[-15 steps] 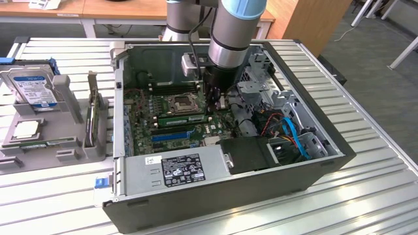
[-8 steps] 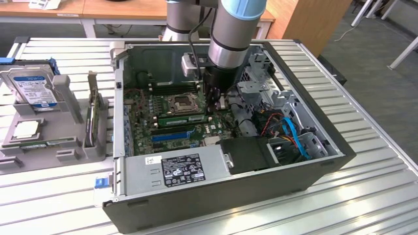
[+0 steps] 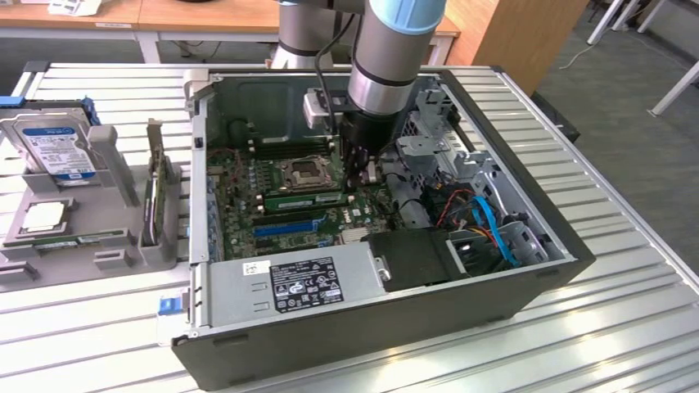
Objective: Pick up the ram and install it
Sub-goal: 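Press down the ram until it locks into place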
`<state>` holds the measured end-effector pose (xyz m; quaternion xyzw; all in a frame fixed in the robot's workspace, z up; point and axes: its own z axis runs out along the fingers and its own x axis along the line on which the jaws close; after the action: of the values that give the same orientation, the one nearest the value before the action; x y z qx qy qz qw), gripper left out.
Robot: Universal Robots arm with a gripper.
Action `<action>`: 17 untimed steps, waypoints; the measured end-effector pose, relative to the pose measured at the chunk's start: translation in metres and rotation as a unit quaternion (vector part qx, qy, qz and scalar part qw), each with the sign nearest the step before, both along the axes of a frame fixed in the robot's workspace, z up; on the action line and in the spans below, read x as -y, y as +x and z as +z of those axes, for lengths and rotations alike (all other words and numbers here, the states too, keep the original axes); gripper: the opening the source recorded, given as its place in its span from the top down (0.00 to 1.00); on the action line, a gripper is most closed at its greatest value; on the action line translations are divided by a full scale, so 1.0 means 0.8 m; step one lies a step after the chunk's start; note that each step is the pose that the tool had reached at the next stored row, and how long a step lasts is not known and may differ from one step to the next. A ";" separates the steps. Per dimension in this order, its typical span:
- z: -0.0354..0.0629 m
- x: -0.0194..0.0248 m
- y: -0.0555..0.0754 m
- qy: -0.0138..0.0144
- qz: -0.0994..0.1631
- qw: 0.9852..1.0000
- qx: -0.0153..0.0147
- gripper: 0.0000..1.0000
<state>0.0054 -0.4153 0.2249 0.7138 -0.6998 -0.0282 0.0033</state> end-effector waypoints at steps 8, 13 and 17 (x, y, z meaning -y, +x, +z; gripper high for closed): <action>-0.001 0.0000 0.000 0.000 0.000 1.000 0.000 0.90; -0.001 0.0000 0.000 0.000 0.000 1.000 0.000 0.90; -0.001 0.0000 0.000 0.000 0.000 1.000 0.000 0.90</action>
<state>0.0054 -0.4153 0.2239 0.7138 -0.6998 -0.0282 0.0033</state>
